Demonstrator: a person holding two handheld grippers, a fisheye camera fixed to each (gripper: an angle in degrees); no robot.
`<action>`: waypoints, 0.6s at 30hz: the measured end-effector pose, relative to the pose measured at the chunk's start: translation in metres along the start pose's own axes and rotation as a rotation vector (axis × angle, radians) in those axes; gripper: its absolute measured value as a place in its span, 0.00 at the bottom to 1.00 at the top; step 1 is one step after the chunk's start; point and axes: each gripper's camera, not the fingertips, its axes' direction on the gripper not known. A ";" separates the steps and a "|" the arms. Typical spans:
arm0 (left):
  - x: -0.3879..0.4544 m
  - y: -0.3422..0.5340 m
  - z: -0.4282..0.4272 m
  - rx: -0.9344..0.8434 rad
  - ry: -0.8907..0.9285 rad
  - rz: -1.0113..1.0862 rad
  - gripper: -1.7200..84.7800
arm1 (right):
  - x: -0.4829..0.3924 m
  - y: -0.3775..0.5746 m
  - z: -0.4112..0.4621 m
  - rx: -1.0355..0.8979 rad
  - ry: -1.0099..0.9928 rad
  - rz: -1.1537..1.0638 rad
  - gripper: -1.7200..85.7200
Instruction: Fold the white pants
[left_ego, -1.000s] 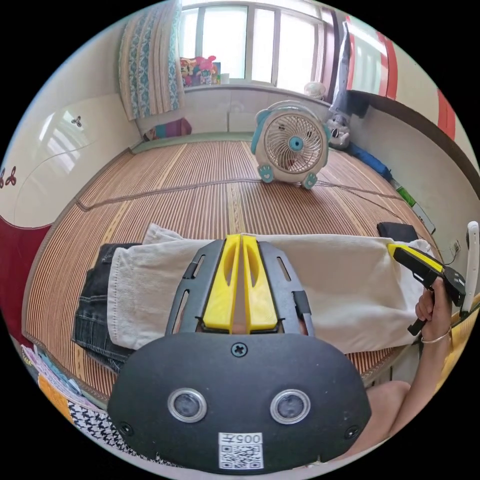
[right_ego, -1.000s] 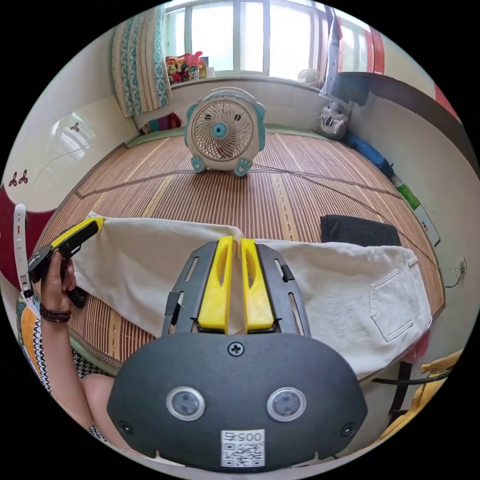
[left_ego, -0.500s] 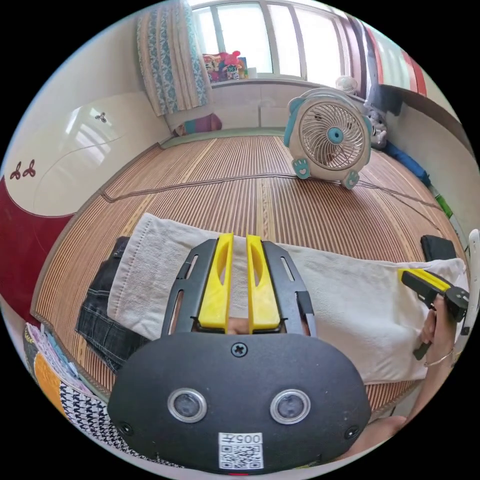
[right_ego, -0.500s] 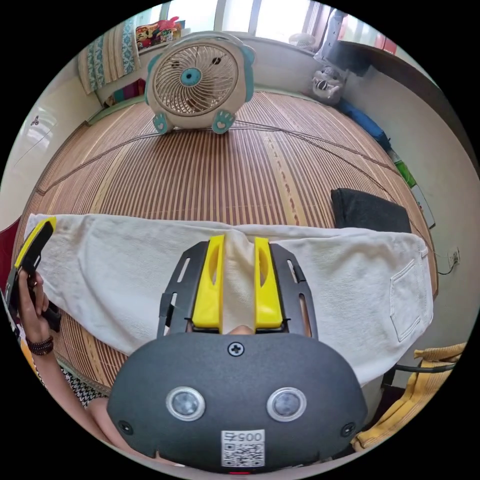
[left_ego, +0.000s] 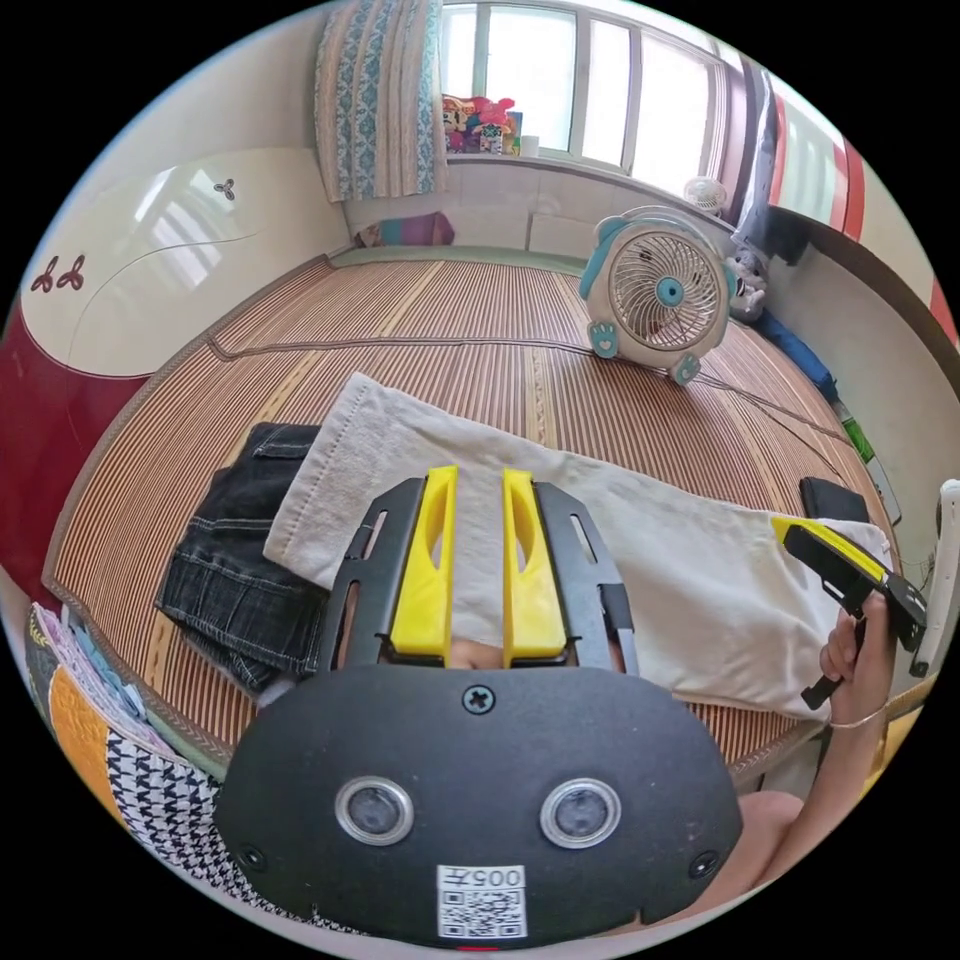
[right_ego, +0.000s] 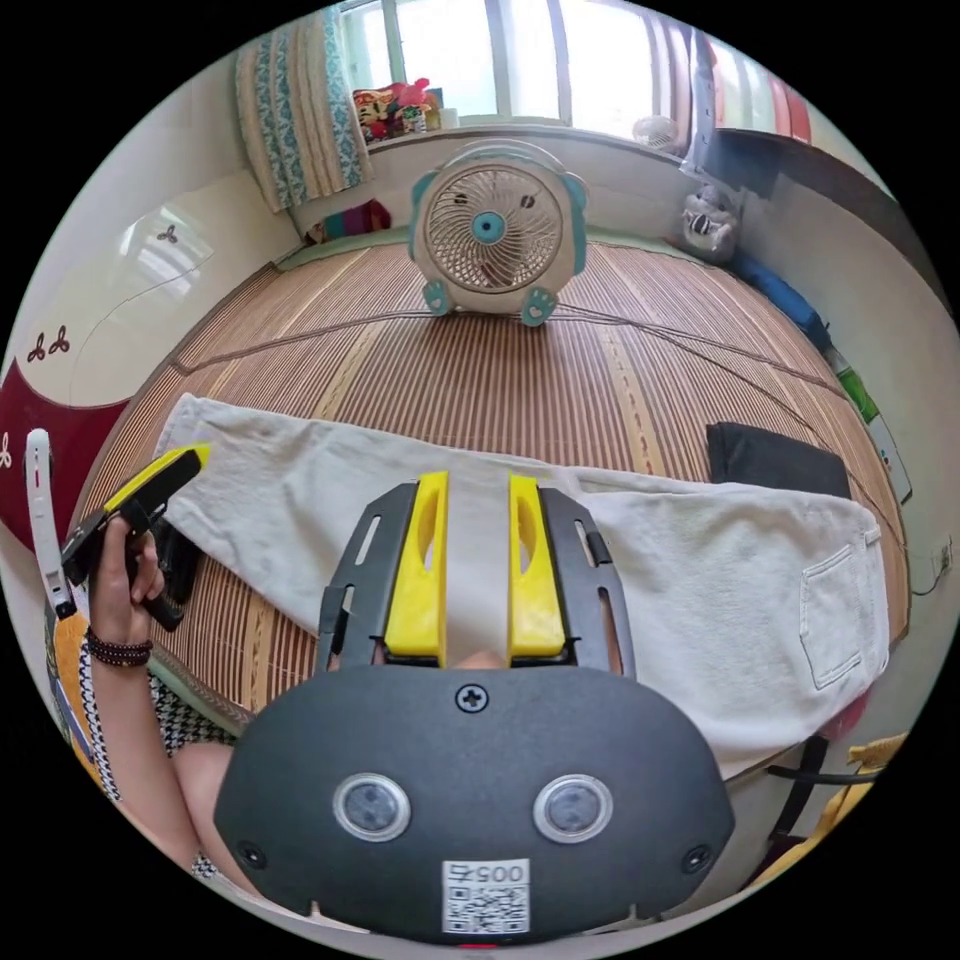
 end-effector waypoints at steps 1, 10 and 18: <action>-0.007 0.005 -0.003 0.007 0.003 -0.006 0.11 | -0.007 0.002 0.000 -0.003 -0.013 -0.019 0.12; -0.051 0.061 -0.002 -0.059 -0.016 -0.084 0.12 | -0.048 0.030 0.003 -0.059 -0.100 -0.125 0.11; -0.103 0.098 0.007 -0.137 0.062 -0.205 0.12 | -0.047 0.064 -0.004 -0.083 -0.128 -0.084 0.11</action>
